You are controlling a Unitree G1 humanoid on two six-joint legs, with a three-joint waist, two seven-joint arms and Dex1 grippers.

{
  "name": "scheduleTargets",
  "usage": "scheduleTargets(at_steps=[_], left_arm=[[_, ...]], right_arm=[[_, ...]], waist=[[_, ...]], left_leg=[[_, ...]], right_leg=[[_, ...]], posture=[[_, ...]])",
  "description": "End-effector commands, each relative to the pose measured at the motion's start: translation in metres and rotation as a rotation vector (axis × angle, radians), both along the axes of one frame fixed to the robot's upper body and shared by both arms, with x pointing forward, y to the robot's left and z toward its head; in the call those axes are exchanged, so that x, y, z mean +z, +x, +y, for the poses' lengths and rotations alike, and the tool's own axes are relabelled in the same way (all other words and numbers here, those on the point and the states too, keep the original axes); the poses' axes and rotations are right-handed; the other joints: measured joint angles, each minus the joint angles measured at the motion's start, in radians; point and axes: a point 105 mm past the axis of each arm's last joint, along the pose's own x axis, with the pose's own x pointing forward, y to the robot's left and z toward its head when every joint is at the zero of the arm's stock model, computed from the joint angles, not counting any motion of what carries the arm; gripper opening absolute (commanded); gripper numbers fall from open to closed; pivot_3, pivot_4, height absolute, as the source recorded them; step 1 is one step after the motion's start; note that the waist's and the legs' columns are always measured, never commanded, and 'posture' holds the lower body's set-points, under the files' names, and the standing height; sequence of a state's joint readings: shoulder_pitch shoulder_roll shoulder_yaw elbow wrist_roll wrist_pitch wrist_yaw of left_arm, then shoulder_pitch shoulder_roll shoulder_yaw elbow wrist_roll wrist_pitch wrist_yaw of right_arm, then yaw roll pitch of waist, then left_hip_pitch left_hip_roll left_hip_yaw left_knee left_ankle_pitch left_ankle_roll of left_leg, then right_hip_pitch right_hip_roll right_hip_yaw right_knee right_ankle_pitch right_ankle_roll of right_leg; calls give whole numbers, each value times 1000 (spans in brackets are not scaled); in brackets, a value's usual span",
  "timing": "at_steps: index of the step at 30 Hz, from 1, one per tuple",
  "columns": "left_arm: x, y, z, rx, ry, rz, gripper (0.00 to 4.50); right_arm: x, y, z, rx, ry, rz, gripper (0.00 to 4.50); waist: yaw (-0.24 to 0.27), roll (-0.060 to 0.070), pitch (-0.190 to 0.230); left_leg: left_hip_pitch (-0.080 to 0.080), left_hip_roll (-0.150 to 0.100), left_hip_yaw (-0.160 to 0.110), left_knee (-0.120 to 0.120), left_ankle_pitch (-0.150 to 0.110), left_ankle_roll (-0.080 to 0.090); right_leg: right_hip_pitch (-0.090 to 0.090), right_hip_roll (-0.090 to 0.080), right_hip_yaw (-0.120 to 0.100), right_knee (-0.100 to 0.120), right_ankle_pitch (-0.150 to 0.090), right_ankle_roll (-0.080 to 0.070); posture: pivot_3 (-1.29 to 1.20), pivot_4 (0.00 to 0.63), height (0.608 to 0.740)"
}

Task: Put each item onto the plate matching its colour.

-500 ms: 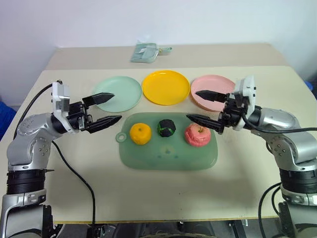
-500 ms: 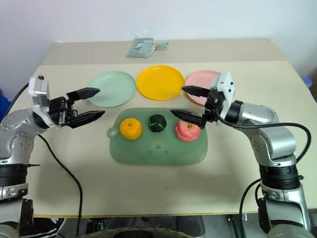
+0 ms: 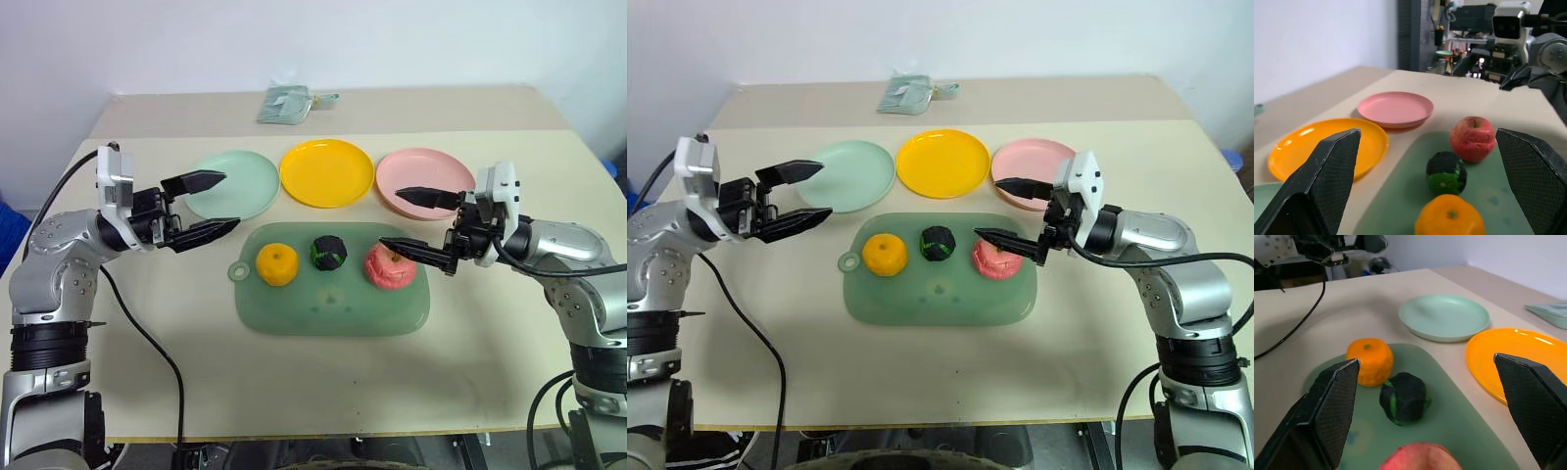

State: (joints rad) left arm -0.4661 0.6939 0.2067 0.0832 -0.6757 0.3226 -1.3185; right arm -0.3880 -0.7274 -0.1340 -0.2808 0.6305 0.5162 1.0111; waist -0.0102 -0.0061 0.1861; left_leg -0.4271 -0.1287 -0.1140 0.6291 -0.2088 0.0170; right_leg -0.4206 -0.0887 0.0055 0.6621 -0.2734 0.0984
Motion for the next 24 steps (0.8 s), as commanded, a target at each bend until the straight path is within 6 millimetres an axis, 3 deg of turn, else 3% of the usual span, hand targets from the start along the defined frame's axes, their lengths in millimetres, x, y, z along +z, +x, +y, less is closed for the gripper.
scheduleTargets(at_steps=[1, 11, 18, 24], left_arm=[[-10, -1, -9, -52, 64, -15, 4500], [-44, 22, -37, -37, 204, -94, 4500], [-66, 21, -43, -92, 263, -66, 4500], [-90, 29, -42, -86, 333, -62, 4500]], right_arm=[[15, -4, 1, 12, -11, -86, 4473], [17, 9, 9, -38, -5, -129, 4473], [3, -6, 6, 14, -62, -59, 4473], [4, -15, 3, 33, -75, -53, 4473]], waist=[[0, 0, 0], [1, 0, 0], [3, 0, 0], [3, 0, 0]], left_leg=[[0, 0, 0, 0, 0, 0], [0, 0, 0, 0, 0, 0], [0, 0, 0, 0, 0, 0], [0, 0, 0, 1, 0, 0]], right_leg=[[0, 0, 0, 0, 0, 0], [0, 0, 0, 0, 0, 0], [0, 0, 0, 0, 0, 0], [0, 0, 0, 0, 0, 0]], posture=[[0, 150, 740], [0, 150, 740], [0, 150, 740], [0, 150, 740]])
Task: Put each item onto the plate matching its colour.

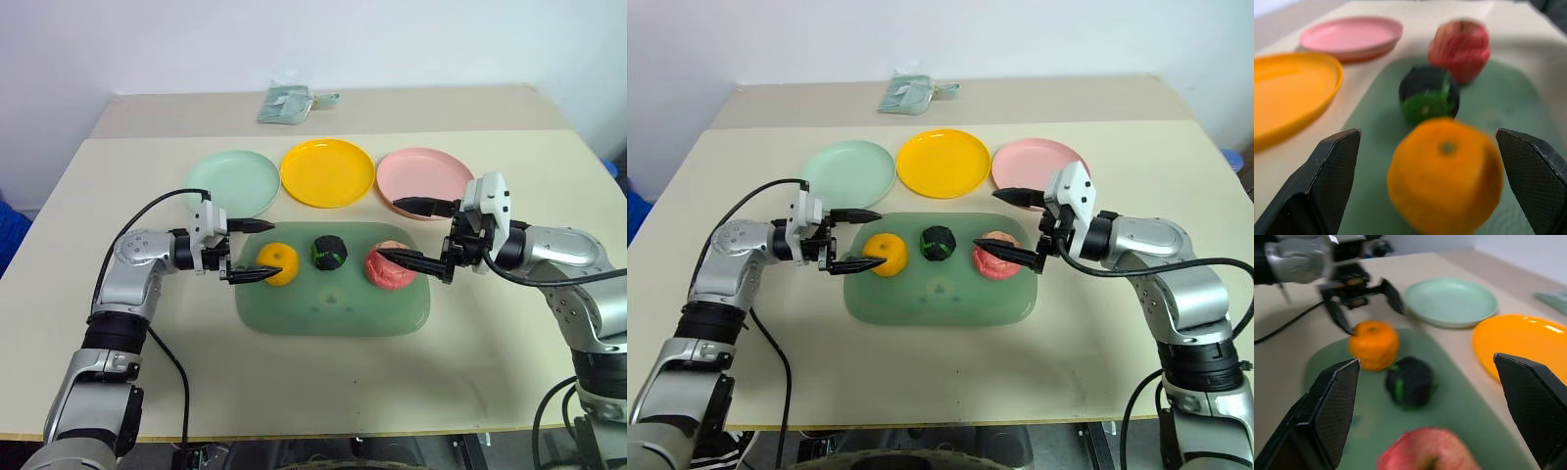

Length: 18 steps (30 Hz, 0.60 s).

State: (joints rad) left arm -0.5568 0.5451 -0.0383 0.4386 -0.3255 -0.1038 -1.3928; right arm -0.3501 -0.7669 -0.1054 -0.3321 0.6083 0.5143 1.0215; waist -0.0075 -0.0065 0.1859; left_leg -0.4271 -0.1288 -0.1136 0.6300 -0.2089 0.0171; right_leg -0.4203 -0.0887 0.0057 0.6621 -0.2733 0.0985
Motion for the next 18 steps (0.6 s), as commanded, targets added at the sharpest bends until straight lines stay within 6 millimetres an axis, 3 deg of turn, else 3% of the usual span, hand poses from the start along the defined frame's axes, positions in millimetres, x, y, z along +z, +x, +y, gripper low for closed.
scheduleTargets(at_steps=[1, 3, 7, 9, 13, 18], left_arm=[[-11, 3, -4, -14, 60, -34, 4500], [-16, 4, -8, -20, 53, -32, 4500], [-23, 4, -12, -40, 48, -23, 3299], [-22, 6, -12, -32, 43, -36, 3156], [14, 20, -1, 54, -73, -95, 3156], [79, 61, 23, 327, -209, -250, 3156]], right_arm=[[14, -6, 0, 7, 3, -63, 4473], [14, -6, 0, 2, 4, -67, 4473], [15, -4, -1, -9, 7, -73, 4500], [15, -2, -2, -13, 8, -75, 4500], [23, 5, -3, -52, 45, -116, 4500], [38, 48, -24, -305, 91, -226, 4500]], waist=[[-1, 0, 0], [-1, 0, 0], [0, 0, 0], [-1, 0, 0], [-2, 0, 0], [0, -3, 1]], left_leg=[[0, 0, 0, 0, 0, 0], [0, 0, 0, 0, 0, 0], [0, 0, 0, 0, 0, 0], [0, 0, 0, 0, 0, 0], [0, 0, 0, 0, 0, 0], [0, 0, 0, 1, 0, 0]], right_leg=[[0, 0, 0, 0, 0, 0], [0, 0, 0, 0, 0, 0], [0, 0, 0, 0, 0, 0], [0, 0, 0, 0, 0, 0], [0, 0, 0, 0, 0, 0], [-1, 1, 0, 2, 0, 0]], posture=[[0, 150, 740], [0, 150, 740], [0, 150, 740], [0, 150, 740], [0, 150, 740], [0, 150, 740]])
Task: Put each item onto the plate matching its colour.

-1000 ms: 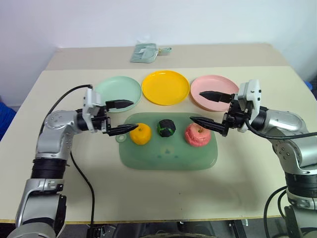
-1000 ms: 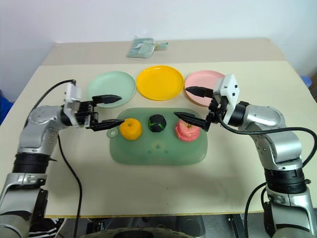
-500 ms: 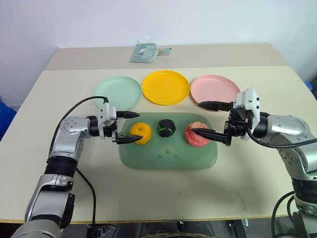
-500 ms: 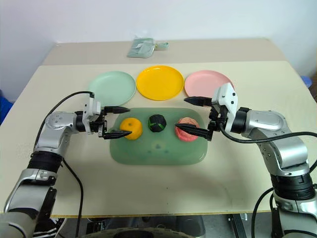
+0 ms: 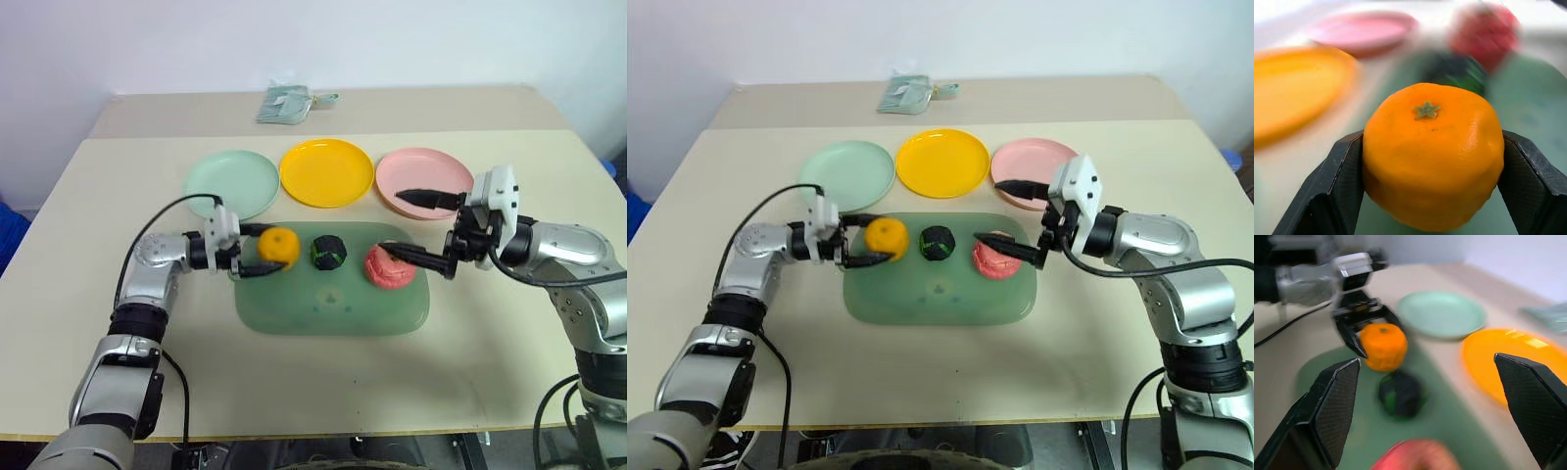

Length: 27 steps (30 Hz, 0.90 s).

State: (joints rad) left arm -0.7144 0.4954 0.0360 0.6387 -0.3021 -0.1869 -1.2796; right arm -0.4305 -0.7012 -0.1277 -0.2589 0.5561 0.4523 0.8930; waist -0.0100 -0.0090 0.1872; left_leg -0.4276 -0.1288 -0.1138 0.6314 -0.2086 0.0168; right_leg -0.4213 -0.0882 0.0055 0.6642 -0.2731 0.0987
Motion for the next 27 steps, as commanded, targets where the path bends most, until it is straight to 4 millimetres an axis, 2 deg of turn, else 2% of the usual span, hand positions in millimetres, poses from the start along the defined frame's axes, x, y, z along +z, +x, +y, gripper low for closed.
scheduleTargets(at_steps=[1, 3, 5, 9, 13, 16, 18, 19, 22, 27], left_arm=[[59, 32, 17, 227, -134, -178, 3156], [70, 52, 8, 321, -182, -199, 3156], [75, 70, -4, 406, -242, -169, 3156], [70, 90, -39, 470, -244, -86, 3156], [66, 94, -68, 451, -257, -25, 3156], [58, 95, -80, 457, -221, -3, 3156], [56, 96, -84, 464, -221, 11, 4192], [55, 95, -87, 457, -221, 18, 4469], [57, 95, -92, 458, -221, 1, 4469], [82, 90, -89, 391, -272, -73, 4469]], right_arm=[[16, 33, -23, -229, 3, -111, 4500], [15, 46, -28, -289, 9, -127, 4500], [20, 50, -23, -299, 33, -151, 4500], [24, 58, -20, -348, 46, -172, 4500], [22, 53, -20, -345, 26, -183, 4500], [21, 48, -21, -348, 22, -188, 4500], [21, 45, -22, -353, 23, -188, 4500], [20, 44, -23, -357, 22, -188, 4500], [20, 42, -24, -361, 22, -186, 4500], [21, 41, -22, -359, 21, -190, 4500]], waist=[[4, 0, 0], [14, -1, 0], [23, -1, -1], [22, -1, 0], [18, -1, 0], [15, -1, 0], [10, -1, 0], [9, -1, 0], [4, -1, 0], [-1, -1, 0]], left_leg=[[0, 0, 0, 0, 0, 0], [0, -1, 0, 0, 1, -2], [0, -1, 1, 0, 3, -5], [-2, -2, 3, 1, 3, -5], [-5, -2, 3, 1, 3, -5], [-5, -1, 3, 1, 3, -5], [-5, -1, 4, 1, 3, -5], [-5, -1, 4, 1, 3, -5], [-5, -1, 4, 1, 3, -5], [-5, -1, 4, 1, 3, -5]], right_leg=[[0, 0, 0, 0, 0, 0], [1, 0, 0, 0, 0, 1], [1, 0, 0, -1, 0, 1], [-2, 0, 0, 0, 1, 1], [-5, 0, 0, 0, 1, 2], [-6, 1, 0, 0, 1, 2], [-6, 1, 1, 1, 1, 2], [-6, 1, 1, 1, 1, 2], [-6, 1, 1, 1, 1, 2], [-6, 1, 1, 1, 1, 2]], posture=[[0, 150, 740], [0, 150, 740], [0, 150, 740], [0, 150, 740], [0, 150, 740], [0, 150, 740], [0, 150, 740], [0, 150, 740], [0, 150, 740], [0, 150, 740]])
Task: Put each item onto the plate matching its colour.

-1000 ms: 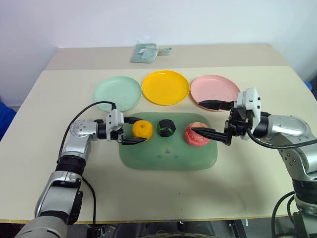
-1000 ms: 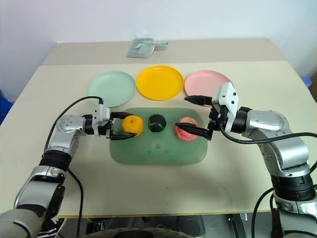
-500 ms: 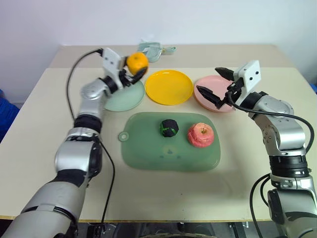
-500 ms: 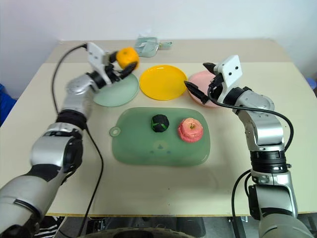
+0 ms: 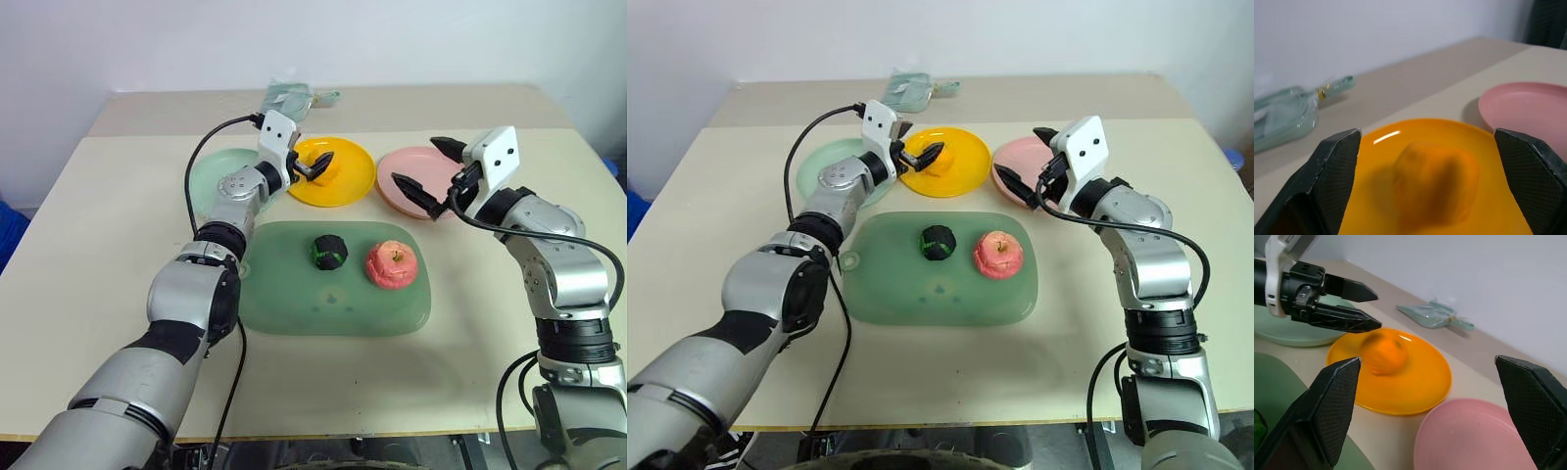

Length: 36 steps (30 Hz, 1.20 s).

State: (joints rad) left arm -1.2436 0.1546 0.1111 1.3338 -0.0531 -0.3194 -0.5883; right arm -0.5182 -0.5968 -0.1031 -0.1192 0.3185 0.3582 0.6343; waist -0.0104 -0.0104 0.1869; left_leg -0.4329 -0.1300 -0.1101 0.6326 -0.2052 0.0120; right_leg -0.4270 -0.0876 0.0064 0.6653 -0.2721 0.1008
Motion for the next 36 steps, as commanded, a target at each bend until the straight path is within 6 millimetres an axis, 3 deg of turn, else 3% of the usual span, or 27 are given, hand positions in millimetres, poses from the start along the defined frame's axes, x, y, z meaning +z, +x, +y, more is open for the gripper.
scheduleTargets(at_steps=[1, 5, 8, 10, 17, 23, 36], left_arm=[[45, -7, 2, -100, -53, -132, 4469], [56, -42, 14, -484, -101, -170, 4469], [46, -69, 38, -743, -109, -65, 4469], [36, -82, 48, -820, -91, -7, 4469], [-30, -102, 38, -804, 144, 20, 4469], [-47, -105, 15, -762, 182, -70, 4469], [-77, -106, -6, -767, 257, -41, 4469]], right_arm=[[18, -7, -2, -1, 0, -69, 4500], [20, -25, 12, 163, 78, -18, 4500], [14, -50, 24, 328, 75, 54, 4500], [8, -62, 29, 404, 46, 101, 4500], [-1, -61, 35, 431, 12, 141, 4500], [-3, -59, 32, 413, -6, 147, 4500], [-19, -71, 31, 416, -73, 179, 4500]], waist=[[0, 0, 0], [-5, 0, 0], [-12, 1, 0], [-12, 1, -1], [8, 1, 0], [21, 1, 0], [22, 1, 0]], left_leg=[[0, 0, 0, 0, 0, 0], [0, 0, 0, 0, 0, 0], [0, 1, 0, -1, 0, 0], [0, 1, 0, 0, 0, 0], [0, 1, -1, 3, 0, 0], [0, 1, 0, 4, 0, 0], [0, 1, 0, 5, -2, 3]], right_leg=[[0, 0, 0, 0, 0, 0], [0, 0, 0, 0, 0, 0], [0, 1, 0, 0, 0, 0], [0, 1, 0, 0, 0, 0], [2, 1, 2, 0, 1, 0], [2, 1, 2, 0, 1, 0], [2, 1, 2, 0, 1, 1]], posture=[[0, 150, 740], [0, 150, 740], [0, 150, 740], [0, 150, 740], [0, 150, 740], [0, 150, 740], [0, 150, 740]])
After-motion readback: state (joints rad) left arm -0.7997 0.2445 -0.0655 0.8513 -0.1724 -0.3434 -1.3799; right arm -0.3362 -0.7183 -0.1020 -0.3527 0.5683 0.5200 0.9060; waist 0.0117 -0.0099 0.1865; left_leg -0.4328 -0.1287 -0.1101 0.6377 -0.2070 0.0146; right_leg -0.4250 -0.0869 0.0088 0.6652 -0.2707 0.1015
